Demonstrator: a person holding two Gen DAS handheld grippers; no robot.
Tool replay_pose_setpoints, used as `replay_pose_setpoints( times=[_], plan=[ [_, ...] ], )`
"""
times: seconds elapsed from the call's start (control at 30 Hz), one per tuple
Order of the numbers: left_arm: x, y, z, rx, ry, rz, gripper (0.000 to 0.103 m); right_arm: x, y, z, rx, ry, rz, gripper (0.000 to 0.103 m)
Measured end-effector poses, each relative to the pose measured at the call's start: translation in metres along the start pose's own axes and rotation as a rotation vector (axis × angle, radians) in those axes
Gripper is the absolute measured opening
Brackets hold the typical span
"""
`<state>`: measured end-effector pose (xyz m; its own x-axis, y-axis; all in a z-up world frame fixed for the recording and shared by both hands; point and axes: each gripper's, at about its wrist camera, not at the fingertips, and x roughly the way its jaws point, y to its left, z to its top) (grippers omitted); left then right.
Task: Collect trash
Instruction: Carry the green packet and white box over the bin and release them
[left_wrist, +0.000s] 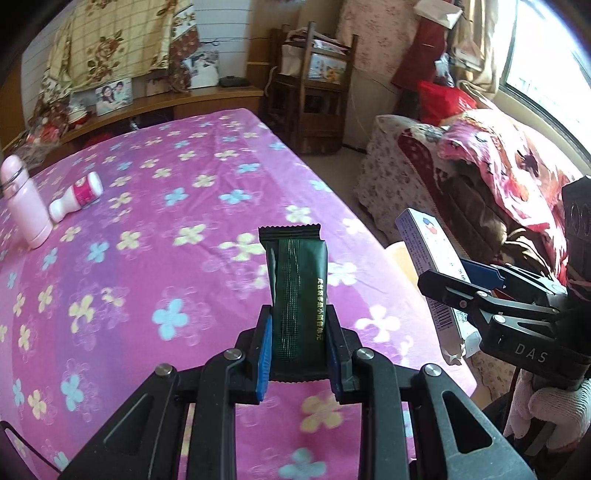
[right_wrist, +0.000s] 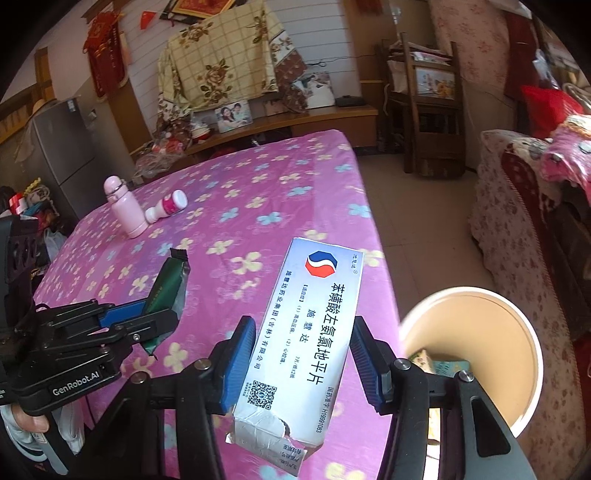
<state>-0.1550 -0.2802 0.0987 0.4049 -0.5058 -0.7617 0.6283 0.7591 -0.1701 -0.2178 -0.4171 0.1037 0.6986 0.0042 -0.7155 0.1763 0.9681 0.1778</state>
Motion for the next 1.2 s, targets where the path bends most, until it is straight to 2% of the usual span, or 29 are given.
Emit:
replay_pose_setpoints(
  times=[0.3, 0.7, 0.93, 1.2],
  plan=[
    [0.024, -0.052, 0.008, 0.074, 0.026, -0.045, 0.027, -0.016, -0.061, -0.009, 0.082, 0.004, -0.072, 0.055],
    [0.060, -0.105, 0.019, 0.133, 0.078, -0.124, 0.027, -0.010, -0.139, -0.030, 0.224, 0.059, -0.145, 0.055],
    [0.083, -0.133, 0.020, 0.157, 0.117, -0.189, 0.027, -0.004, -0.168, -0.040, 0.305, 0.071, -0.191, 0.057],
    [0.105, -0.147, 0.021, 0.157, 0.141, -0.217, 0.027, 0.000, -0.189, -0.046, 0.362, 0.078, -0.229, 0.058]
  ],
)
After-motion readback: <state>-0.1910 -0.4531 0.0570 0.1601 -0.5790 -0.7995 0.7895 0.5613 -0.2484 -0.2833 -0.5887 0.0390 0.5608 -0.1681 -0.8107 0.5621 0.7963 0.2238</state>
